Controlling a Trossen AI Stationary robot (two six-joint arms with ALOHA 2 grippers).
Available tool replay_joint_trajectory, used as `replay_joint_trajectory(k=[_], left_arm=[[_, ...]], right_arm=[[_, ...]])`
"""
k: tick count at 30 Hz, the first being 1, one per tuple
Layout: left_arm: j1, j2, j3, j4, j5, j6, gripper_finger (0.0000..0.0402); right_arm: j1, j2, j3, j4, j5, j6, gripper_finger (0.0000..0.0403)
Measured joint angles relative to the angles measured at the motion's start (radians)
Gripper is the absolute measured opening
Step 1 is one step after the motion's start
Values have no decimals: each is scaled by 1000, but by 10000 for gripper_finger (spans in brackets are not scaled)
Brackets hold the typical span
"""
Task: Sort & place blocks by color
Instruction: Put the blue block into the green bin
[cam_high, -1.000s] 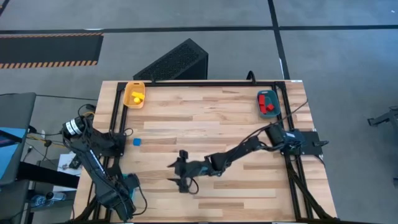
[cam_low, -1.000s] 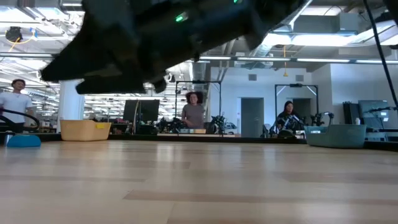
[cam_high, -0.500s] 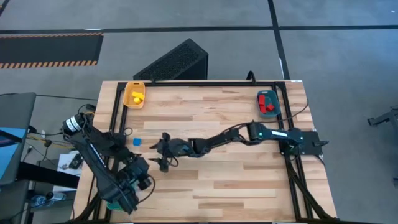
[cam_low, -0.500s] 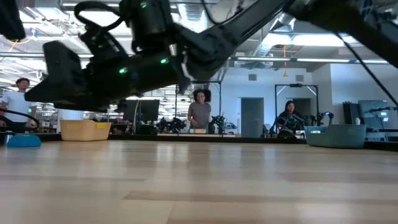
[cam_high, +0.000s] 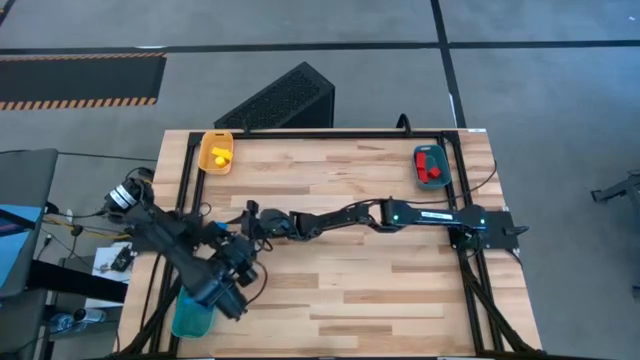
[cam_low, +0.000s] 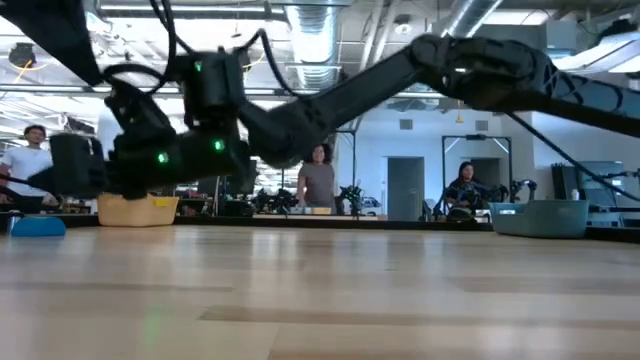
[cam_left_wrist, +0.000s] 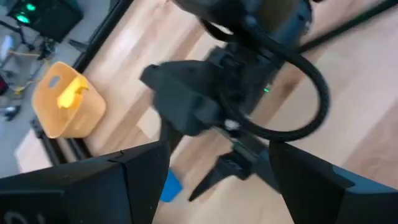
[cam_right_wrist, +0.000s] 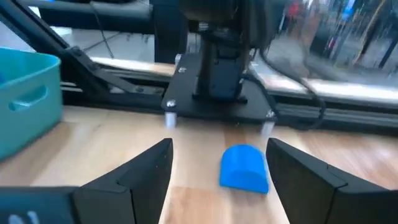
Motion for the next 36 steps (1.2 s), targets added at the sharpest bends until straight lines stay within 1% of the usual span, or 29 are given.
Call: replay_joint_trajectory(k=[1, 3, 9, 13, 14, 16, 17, 19, 24, 27, 30, 34, 36], left_arm=[[22, 0, 0, -1, 2, 21, 258], [63, -1, 0, 0, 4, 65, 258], [188, -7, -1, -2, -49, 147, 258], [275, -7, -1, -1, -49, 192, 258], [292, -7, -1, 0, -37, 222, 258], [312, -7, -1, 0, -9, 296, 258], [316, -6, -1, 0, -2, 304, 258], [323, -6, -1, 0, 0, 301, 258], [317, -18, -1, 0, 4, 294, 258], [312, -39, -13, 1, 4, 291, 258], [308, -68, -49, 2, 15, 265, 258], [283, -132, -138, 0, 59, 164, 258], [258, -168, -193, 0, 91, 106, 258]], right_arm=[[-4, 4, -17, 52, 0, -21, 282], [-13, 6, -20, 36, -3, -41, 282], [-52, 3, -17, -117, -3, -26, 282], [-70, -3, -17, -193, -6, 60, 282], [-77, -5, -17, -197, -31, 93, 282], [-100, -5, -17, -178, -144, 168, 282], [-114, -5, -18, -154, -215, 211, 282], [-139, -6, -24, -90, -320, 272, 282], [-185, -16, -29, -31, -472, 351, 279], [-194, -29, -27, -21, -498, 346, 271], [-203, -46, -29, -56, -523, 324, 255], [-203, -72, -29, -103, -542, 289, 223], [-199, -89, -28, -125, -539, 241, 203]])
